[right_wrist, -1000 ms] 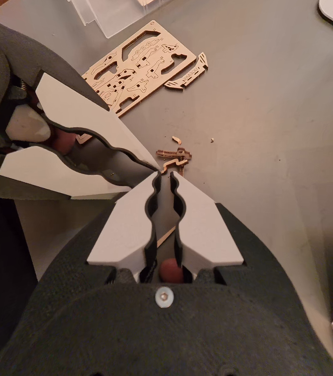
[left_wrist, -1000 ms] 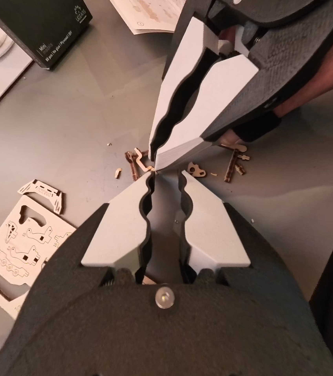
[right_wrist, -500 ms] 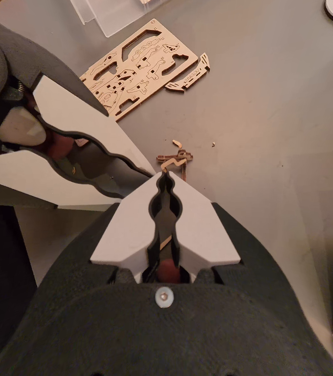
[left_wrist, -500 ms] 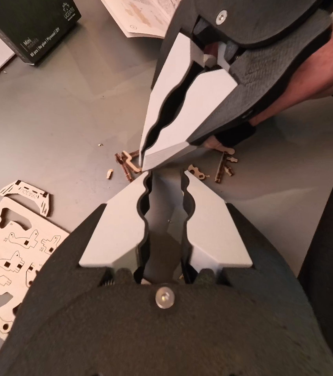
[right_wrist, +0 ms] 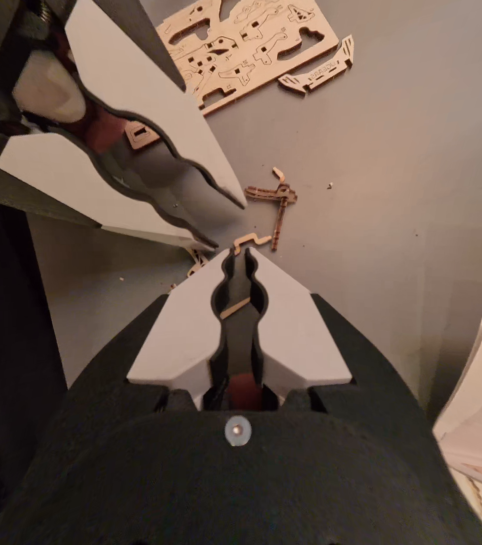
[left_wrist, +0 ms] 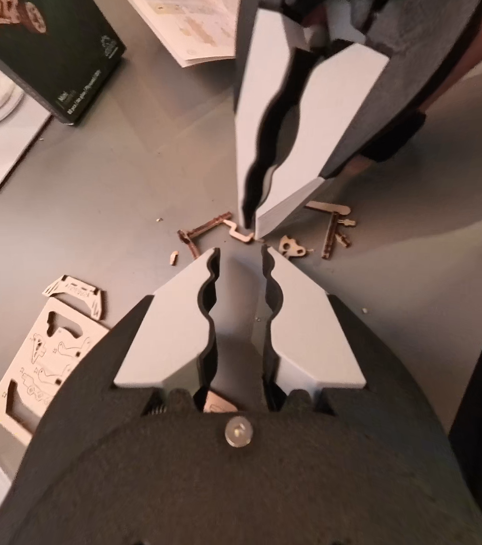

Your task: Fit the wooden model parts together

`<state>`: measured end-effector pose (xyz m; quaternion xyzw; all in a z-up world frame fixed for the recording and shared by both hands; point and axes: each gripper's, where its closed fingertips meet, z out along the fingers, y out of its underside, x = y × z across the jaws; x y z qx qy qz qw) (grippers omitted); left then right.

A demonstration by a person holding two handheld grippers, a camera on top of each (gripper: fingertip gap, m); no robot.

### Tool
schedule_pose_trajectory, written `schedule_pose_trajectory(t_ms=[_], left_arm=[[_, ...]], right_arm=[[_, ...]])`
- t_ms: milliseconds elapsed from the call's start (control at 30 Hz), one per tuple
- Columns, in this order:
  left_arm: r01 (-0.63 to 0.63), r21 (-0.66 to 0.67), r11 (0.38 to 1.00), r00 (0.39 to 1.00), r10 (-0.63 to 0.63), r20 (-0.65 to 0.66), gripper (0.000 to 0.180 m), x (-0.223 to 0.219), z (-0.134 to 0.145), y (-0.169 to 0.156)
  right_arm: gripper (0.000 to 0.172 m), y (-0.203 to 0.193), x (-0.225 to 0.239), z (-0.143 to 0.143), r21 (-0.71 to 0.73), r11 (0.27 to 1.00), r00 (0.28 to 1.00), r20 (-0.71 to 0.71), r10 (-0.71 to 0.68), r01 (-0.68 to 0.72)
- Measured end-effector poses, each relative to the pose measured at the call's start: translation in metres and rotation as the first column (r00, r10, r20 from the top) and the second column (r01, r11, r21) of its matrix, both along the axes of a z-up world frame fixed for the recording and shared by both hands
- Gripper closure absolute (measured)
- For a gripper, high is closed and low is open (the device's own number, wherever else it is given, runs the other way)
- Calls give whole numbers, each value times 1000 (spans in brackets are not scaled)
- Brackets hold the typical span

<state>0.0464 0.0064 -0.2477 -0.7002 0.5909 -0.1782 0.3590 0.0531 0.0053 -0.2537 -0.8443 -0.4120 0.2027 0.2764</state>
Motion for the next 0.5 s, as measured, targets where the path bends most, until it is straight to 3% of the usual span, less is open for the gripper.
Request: schedule_pose_trajectory(t_ms=[33,333,500], left_arm=[[17,-11,1000,1000,-17,-1,154,2,-1,-4],[91,-72,993,996,-90,18,155,11,-5,-20],[125,-95,988,992,-122,35,152,17,-6,-28]], right_arm=[[160,0,0,2,6,1000,1000,-4,2,-2],[159,-2,-3,-2,15,998,998,-2,-58,58],[160,-6,-1,-2,29,999,1000,28,14,-14]])
